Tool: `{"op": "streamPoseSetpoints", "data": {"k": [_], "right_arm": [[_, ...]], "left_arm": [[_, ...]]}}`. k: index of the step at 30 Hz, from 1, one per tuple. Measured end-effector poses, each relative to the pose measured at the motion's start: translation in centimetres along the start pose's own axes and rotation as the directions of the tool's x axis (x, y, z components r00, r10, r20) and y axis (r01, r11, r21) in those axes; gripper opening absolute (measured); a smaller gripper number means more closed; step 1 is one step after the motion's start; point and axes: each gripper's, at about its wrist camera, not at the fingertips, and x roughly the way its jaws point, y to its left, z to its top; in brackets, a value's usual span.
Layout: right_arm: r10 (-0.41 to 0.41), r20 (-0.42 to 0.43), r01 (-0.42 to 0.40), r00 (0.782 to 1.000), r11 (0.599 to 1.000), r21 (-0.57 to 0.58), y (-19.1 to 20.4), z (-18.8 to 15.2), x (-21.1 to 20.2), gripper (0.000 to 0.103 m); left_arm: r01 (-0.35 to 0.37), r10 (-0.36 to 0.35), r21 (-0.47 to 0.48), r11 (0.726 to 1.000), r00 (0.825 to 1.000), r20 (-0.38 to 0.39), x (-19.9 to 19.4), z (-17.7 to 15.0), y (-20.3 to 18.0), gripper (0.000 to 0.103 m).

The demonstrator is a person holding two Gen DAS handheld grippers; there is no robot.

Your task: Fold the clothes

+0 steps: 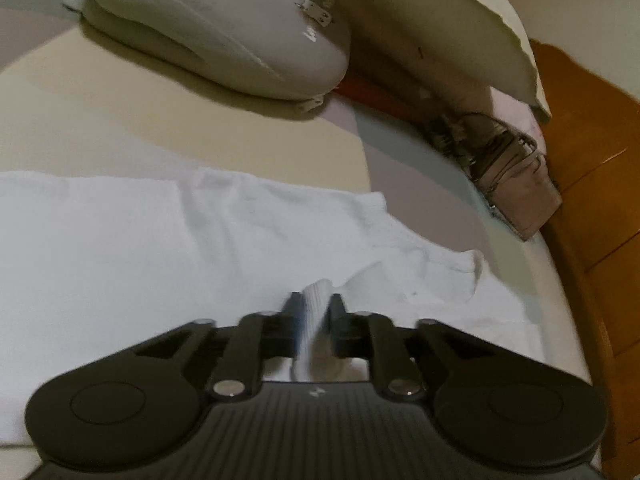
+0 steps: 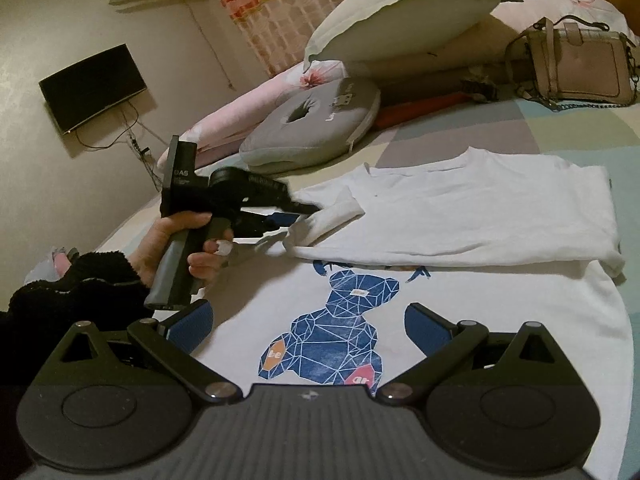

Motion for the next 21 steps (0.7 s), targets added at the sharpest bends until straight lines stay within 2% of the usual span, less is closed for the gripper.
{"op": "streamPoseSetpoints", "data": {"k": [5, 10, 15, 16, 18, 21], "right_arm": [[-0.020, 0.005, 0.020, 1.000, 1.000, 0.023, -0.7, 0.1, 0.2, 0.103], [-0.066, -0.009, 0.067, 0.998, 0.997, 0.033, -1.2, 0.1, 0.6, 0.103], [-0.112, -0.034, 0.113, 0.993, 0.993, 0.029, -1.4, 0.0, 1.2, 0.103], [-0.121, -0.038, 0.122, 0.992, 0.992, 0.031, -1.5, 0.0, 1.2, 0.103], [-0.134, -0.042, 0.136, 0.990, 0.990, 0.041, -1.7, 0.0, 1.3, 0.103], [-0.139, -0.041, 0.142, 0.989, 0.988, 0.066, -2.2, 0.2, 1.1, 0.103]], "left_arm": [[-0.054, 0.048, 0.059, 0.997, 0.995, 0.092, -2.5, -0.9, -0.8, 0.006], [-0.161, 0.143, 0.106, 0.981, 0.977, 0.159, -5.1, -2.0, -1.3, 0.006], [-0.244, 0.234, 0.059, 0.968, 0.963, 0.133, -5.8, -2.8, 0.3, 0.012], [-0.253, 0.245, 0.045, 0.966, 0.960, 0.131, -6.0, -2.9, 0.6, 0.017], [-0.271, 0.267, 0.020, 0.962, 0.955, 0.129, -6.6, -3.1, 1.2, 0.016], [-0.316, 0.306, 0.043, 0.948, 0.939, 0.155, -7.6, -2.8, 0.5, 0.015]]}}
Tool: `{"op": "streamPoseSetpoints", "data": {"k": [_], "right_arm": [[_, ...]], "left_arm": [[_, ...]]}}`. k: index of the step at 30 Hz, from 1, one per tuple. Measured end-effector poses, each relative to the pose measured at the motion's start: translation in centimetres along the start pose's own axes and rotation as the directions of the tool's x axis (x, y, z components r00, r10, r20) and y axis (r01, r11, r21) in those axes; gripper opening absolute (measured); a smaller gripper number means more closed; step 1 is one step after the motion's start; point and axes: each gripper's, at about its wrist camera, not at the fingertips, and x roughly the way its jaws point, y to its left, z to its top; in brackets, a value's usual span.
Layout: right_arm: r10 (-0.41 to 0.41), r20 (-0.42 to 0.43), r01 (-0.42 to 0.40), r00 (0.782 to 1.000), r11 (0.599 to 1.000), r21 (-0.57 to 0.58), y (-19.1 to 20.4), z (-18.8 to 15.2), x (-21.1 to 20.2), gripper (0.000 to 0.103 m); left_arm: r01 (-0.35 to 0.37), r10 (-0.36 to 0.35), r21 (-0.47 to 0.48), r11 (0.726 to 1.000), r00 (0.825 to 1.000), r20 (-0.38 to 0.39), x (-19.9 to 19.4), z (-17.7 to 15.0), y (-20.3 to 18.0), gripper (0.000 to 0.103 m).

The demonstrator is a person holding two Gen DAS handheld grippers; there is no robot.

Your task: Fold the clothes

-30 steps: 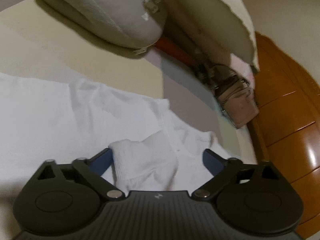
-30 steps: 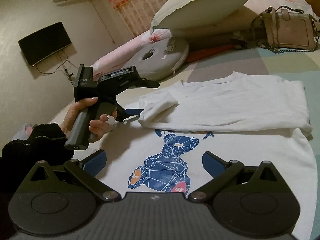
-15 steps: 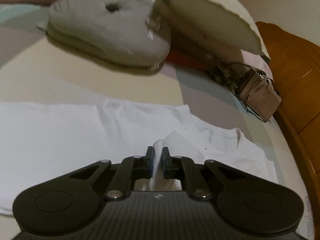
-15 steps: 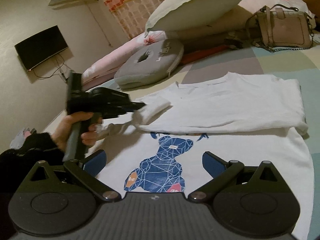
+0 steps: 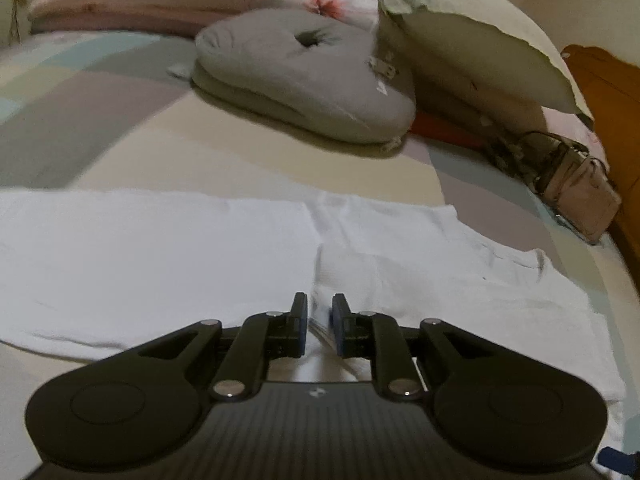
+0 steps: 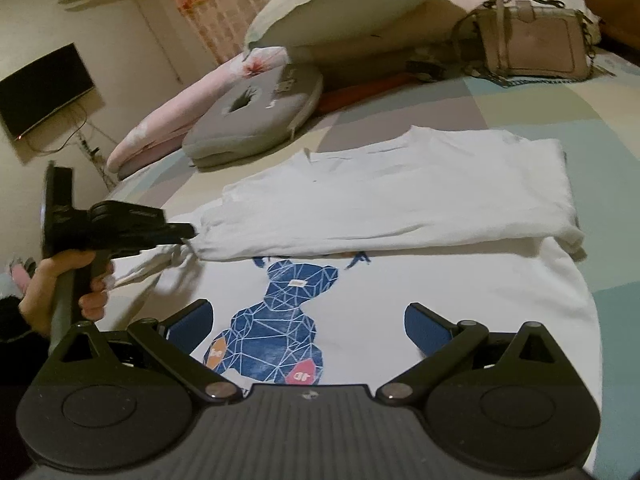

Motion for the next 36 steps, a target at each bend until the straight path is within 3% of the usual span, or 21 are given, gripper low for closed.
{"op": "streamPoseSetpoints", "data": {"k": [3, 6, 9, 11, 13, 18, 19, 20, 23, 26, 29, 32, 36], "right_arm": [[0.001, 0.004, -0.001, 1.000, 1.000, 0.012, -0.2, 0.0, -0.2, 0.103], [-0.003, -0.001, 0.003, 1.000, 1.000, 0.000, -0.1, -0.1, -0.1, 0.103], [-0.013, -0.014, 0.013, 1.000, 1.000, -0.014, 0.0, -0.3, 0.2, 0.103], [-0.018, -0.025, 0.017, 1.000, 1.000, -0.016, -0.1, -0.4, 0.3, 0.103], [-0.028, -0.030, 0.027, 0.999, 0.999, -0.018, -0.4, -0.5, 0.2, 0.103], [-0.063, -0.006, 0.063, 0.998, 0.996, -0.061, -0.7, -0.9, -1.5, 0.103], [-0.071, -0.001, 0.071, 0.997, 0.995, -0.072, -0.8, -1.1, -1.9, 0.103], [-0.078, 0.002, 0.078, 0.997, 0.994, -0.081, -0.9, -1.3, -2.3, 0.103], [-0.089, -0.010, 0.087, 0.996, 0.992, -0.092, -1.1, -2.0, -2.9, 0.103], [-0.104, -0.051, 0.098, 0.993, 0.989, -0.109, -1.1, -2.9, -2.9, 0.103], [-0.159, -0.093, 0.145, 0.983, 0.979, -0.142, -0.8, -4.0, -2.4, 0.103], [-0.218, -0.105, 0.191, 0.970, 0.957, -0.220, 0.3, -5.0, -2.2, 0.103], [-0.248, -0.089, 0.212, 0.965, 0.930, -0.299, 1.0, -5.5, -3.0, 0.103]], "left_arm": [[-0.024, 0.021, 0.057, 0.998, 0.998, 0.055, -0.9, 0.7, -1.3, 0.023], [0.077, -0.083, 0.108, 0.991, 0.995, 0.049, -0.8, 0.9, -3.1, 0.042], [0.155, -0.160, 0.162, 0.975, 0.987, 0.024, 0.6, 0.2, -5.1, 0.045], [0.178, -0.175, 0.184, 0.967, 0.984, -0.037, 2.6, -0.5, -5.9, 0.049], [0.151, -0.136, 0.186, 0.971, 0.986, -0.095, 3.9, -1.0, -5.7, 0.045], [0.101, -0.087, 0.212, 0.972, 0.994, -0.072, 2.3, -0.6, -5.3, 0.044], [0.082, -0.070, 0.228, 0.970, 0.996, -0.061, 1.7, -0.4, -5.5, 0.046], [0.074, -0.065, 0.258, 0.963, 0.997, -0.044, 1.2, -0.4, -6.0, 0.056], [0.080, -0.078, 0.312, 0.947, 0.997, -0.019, 0.9, -1.2, -7.1, 0.075], [0.063, -0.021, 0.304, 0.951, 0.990, -0.140, 2.8, -1.8, -7.5, 0.075], [0.030, 0.013, 0.364, 0.931, 0.993, -0.115, 2.0, -2.0, -9.5, 0.075], [0.122, -0.084, 0.370, 0.921, 0.990, -0.118, 0.0, -1.4, -12.2, 0.078], [0.274, -0.226, 0.438, 0.856, 0.961, -0.161, -1.9, -1.9, -17.9, 0.081]]}}
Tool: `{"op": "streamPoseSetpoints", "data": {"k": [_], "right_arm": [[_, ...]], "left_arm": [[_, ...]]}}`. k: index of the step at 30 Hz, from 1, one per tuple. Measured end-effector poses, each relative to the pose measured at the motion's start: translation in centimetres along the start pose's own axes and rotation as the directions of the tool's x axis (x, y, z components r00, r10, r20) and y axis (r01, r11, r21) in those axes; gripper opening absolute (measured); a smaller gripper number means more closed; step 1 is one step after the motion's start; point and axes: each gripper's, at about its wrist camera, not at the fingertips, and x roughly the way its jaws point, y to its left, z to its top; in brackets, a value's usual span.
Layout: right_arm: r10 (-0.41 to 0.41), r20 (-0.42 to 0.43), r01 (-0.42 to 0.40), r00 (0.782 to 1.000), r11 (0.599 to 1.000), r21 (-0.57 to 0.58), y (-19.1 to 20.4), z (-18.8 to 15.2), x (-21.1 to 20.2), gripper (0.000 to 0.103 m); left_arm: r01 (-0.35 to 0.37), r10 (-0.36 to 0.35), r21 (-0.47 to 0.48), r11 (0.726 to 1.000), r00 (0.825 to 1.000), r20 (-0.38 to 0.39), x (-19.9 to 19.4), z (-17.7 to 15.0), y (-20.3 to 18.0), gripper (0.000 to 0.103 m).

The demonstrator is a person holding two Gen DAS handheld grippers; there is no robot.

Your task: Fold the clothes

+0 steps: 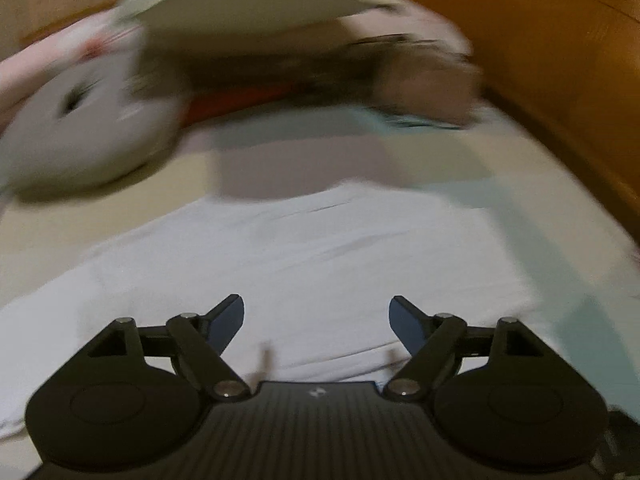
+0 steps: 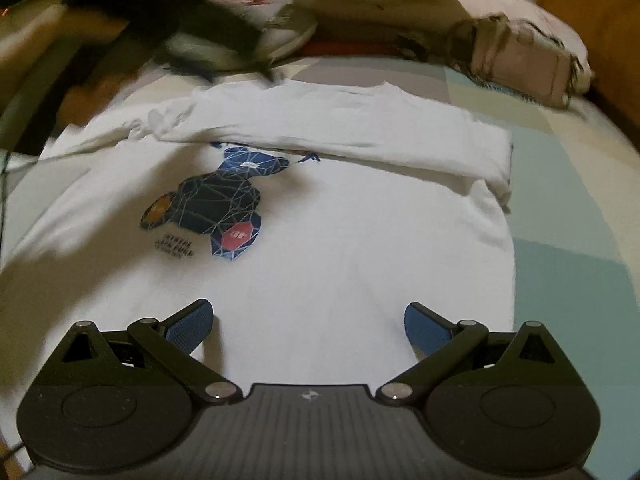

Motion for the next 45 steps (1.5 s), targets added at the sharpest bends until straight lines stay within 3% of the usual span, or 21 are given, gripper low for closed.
{"op": "streamPoseSetpoints", "data": {"k": [3, 5, 10, 13, 16, 23, 28, 29, 30, 39, 43, 45], "right_arm": [[0.015, 0.080, -0.020, 0.997, 0.998, 0.057, -2.3, 0.0, -1.9, 0.103], [-0.001, 0.152, -0.014, 0.988, 0.995, 0.100, -4.7, -0.1, -3.2, 0.094], [-0.120, 0.265, 0.054, 0.957, 0.969, 0.240, -10.9, 0.1, -4.4, 0.049], [-0.183, 0.271, 0.110, 0.945, 0.959, 0.262, -12.6, 0.5, -3.3, 0.036], [-0.182, 0.249, 0.125, 0.951, 0.965, 0.230, -13.0, 1.3, -1.2, 0.023], [-0.180, 0.205, 0.148, 0.962, 0.976, 0.160, -12.3, 3.1, 2.8, 0.023], [-0.166, 0.214, 0.140, 0.963, 0.981, 0.133, -11.8, 3.8, 3.7, 0.022], [-0.163, 0.216, 0.137, 0.963, 0.982, 0.129, -11.7, 3.9, 3.8, 0.020], [-0.159, 0.214, 0.133, 0.964, 0.983, 0.129, -11.8, 3.9, 3.9, 0.010], [-0.147, 0.141, 0.127, 0.979, 0.982, 0.141, -12.4, 2.5, 2.2, 0.001], [-0.169, 0.223, 0.122, 0.960, 0.971, 0.207, -12.7, 3.9, 0.9, 0.001], [-0.135, 0.258, 0.070, 0.957, 0.967, 0.246, -12.5, 5.0, 1.1, 0.002]], "left_arm": [[0.064, -0.064, 0.059, 0.996, 0.998, 0.001, 0.7, 0.9, -3.8, 0.082], [0.051, -0.051, 0.069, 0.996, 0.999, -0.001, 1.2, 0.8, -5.2, 0.082], [0.082, -0.083, 0.047, 0.996, 0.997, 0.005, -0.3, -1.5, -5.9, 0.082], [0.101, -0.102, 0.049, 0.994, 0.995, 0.004, -2.1, -3.1, -5.6, 0.082], [0.130, -0.131, 0.053, 0.990, 0.991, 0.007, -3.1, -3.9, -5.3, 0.082], [0.143, -0.148, 0.096, 0.985, 0.988, 0.039, -5.2, -5.5, -3.7, 0.082], [0.161, -0.163, 0.059, 0.985, 0.986, 0.035, -4.9, -6.0, -2.3, 0.083], [0.160, -0.162, 0.052, 0.986, 0.986, 0.033, -4.7, -6.0, -2.0, 0.083], [0.161, -0.162, 0.045, 0.986, 0.986, 0.030, -4.6, -6.1, -1.9, 0.083], [0.143, -0.144, 0.032, 0.989, 0.989, 0.019, -3.9, -6.4, -1.1, 0.083], [0.143, -0.143, 0.034, 0.989, 0.989, 0.022, -3.9, -6.2, -1.5, 0.083], [0.138, -0.139, 0.041, 0.990, 0.990, 0.018, -3.9, -6.0, -1.8, 0.083]]}}
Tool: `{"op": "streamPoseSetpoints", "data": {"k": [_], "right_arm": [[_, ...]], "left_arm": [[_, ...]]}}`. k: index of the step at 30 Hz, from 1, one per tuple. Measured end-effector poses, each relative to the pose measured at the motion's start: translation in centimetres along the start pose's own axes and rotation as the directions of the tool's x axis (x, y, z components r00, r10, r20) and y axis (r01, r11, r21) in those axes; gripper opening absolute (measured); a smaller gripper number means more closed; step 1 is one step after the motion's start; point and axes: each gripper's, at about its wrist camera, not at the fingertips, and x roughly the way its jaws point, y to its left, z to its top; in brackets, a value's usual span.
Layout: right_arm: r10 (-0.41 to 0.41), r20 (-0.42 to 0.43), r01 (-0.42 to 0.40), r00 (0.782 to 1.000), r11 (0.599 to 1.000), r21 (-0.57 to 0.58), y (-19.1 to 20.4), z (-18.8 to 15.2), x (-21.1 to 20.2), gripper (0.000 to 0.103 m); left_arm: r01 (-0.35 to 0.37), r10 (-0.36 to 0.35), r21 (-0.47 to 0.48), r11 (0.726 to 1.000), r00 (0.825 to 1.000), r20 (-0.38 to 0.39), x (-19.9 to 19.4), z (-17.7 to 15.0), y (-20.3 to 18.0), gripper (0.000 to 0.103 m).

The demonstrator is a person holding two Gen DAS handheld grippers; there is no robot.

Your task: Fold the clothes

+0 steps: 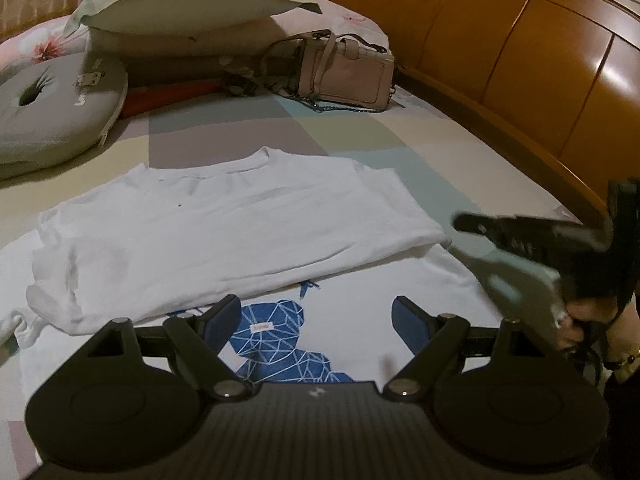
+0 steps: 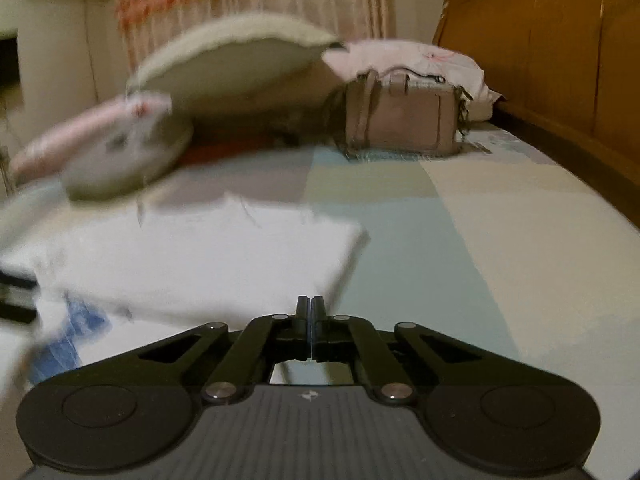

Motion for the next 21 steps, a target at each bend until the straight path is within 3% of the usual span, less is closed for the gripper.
{"op": "streamPoseSetpoints", "data": {"k": [3, 5, 8, 10, 14, 17, 18, 19, 21], "right_arm": [[0.008, -0.043, -0.008, 0.999, 1.000, 0.007, 1.8, 0.3, 2.5, 0.002], [-0.052, -0.097, 0.051, 0.994, 0.999, -0.018, 2.4, -0.2, 4.0, 0.002], [-0.107, -0.110, 0.106, 0.988, 0.994, -0.011, 1.5, -0.5, 3.6, 0.001], [-0.158, -0.096, 0.159, 0.983, 0.987, -0.003, 0.8, -0.5, 2.3, 0.011], [-0.046, -0.085, 0.052, 0.995, 0.996, 0.076, 0.9, -0.4, 0.2, 0.012], [0.058, -0.104, -0.053, 0.993, 0.997, 0.055, 3.1, -0.6, -0.4, 0.031], [0.083, -0.114, -0.078, 0.990, 0.996, 0.045, 3.9, -0.7, -0.6, 0.044], [0.107, -0.129, -0.103, 0.986, 0.994, 0.037, 4.6, -0.9, -0.6, 0.059], [0.152, -0.166, -0.150, 0.974, 0.988, 0.026, 5.9, -1.4, -0.7, 0.070]], "left_arm": [[-0.014, 0.014, 0.014, 1.000, 1.000, -0.013, 0.2, 0.2, -0.3, 0.083], [-0.035, 0.035, 0.017, 0.999, 0.999, -0.021, 0.2, 0.0, -0.2, 0.083], [-0.058, 0.058, 0.024, 0.998, 0.998, -0.032, -0.1, -0.6, 0.5, 0.083], [-0.095, 0.096, 0.030, 0.995, 0.995, -0.035, -0.7, -1.1, 1.1, 0.083], [-0.140, 0.141, 0.034, 0.990, 0.989, -0.032, -2.9, -1.5, 1.7, 0.083], [-0.201, 0.204, 0.081, 0.976, 0.979, -0.022, -5.3, -1.2, 1.4, 0.083], [-0.229, 0.231, 0.101, 0.968, 0.973, -0.013, -6.3, -1.0, 1.2, 0.083], [-0.252, 0.254, 0.120, 0.960, 0.967, 0.002, -7.3, -0.9, 0.9, 0.089], [-0.275, 0.273, 0.141, 0.951, 0.961, 0.035, -8.7, -0.9, 0.5, 0.099]]}}
